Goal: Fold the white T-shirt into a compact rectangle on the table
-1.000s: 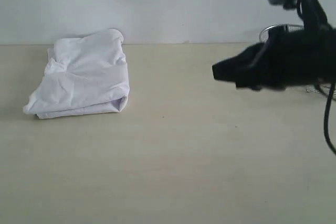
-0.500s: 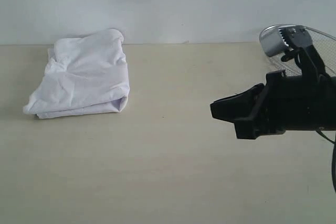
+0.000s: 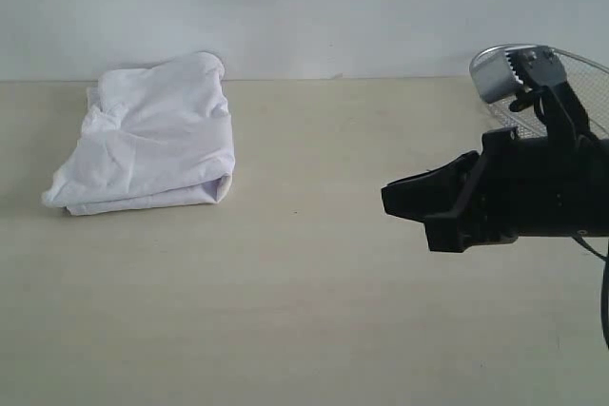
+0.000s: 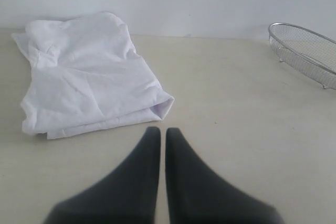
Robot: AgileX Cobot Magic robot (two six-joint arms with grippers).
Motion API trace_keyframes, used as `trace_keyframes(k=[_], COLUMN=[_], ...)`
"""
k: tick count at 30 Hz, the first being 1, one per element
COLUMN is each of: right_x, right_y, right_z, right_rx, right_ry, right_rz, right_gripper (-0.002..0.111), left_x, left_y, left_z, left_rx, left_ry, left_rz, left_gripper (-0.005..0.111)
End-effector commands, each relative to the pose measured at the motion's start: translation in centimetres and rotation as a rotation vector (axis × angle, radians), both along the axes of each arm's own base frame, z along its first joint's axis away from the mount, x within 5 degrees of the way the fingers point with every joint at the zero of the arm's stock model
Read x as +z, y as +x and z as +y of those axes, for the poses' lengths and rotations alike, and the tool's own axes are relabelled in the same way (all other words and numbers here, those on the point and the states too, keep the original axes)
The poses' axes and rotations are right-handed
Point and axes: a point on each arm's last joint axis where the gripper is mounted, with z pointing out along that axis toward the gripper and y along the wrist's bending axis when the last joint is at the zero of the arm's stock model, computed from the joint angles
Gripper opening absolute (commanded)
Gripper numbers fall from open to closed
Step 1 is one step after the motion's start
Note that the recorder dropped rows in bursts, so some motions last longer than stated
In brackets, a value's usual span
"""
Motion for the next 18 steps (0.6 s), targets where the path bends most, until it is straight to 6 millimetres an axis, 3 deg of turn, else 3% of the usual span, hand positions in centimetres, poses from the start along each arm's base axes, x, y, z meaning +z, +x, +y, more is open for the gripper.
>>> trace_keyframes(k=[1, 6, 12, 15, 18], right_x=[0.1, 1.2, 7.1, 7.2, 4.6], right_y=[-0.2, -0.4, -3.8, -6.8, -9.9], right_z=[0.0, -0.8, -3.8, -5.3, -6.6], right_rx=[-0.001, -0.083, -0.377, -0.525, -0.641], right_ry=[0.003, -0.048, -0.134, -0.101, -0.086], right_rz=[-0.006, -0.072, -0.382, -0.423, -0.42], right_gripper=[0.0, 0.0, 0.0, 0.0, 0.0], left_x=[0.0, 0.0, 0.0, 0.0, 0.0], left_y=[-0.1, -0.1, -0.1, -0.1, -0.1], left_z=[0.0, 0.0, 0.0, 0.0, 0.0], left_rx=[0.006, 0.006, 0.006, 0.007, 0.007], left_ry=[-0.018, -0.018, -0.018, -0.018, -0.018], left_rz=[-0.007, -0.007, -0.007, -0.008, -0.008], left_gripper=[0.004, 0.004, 0.004, 0.004, 0.004])
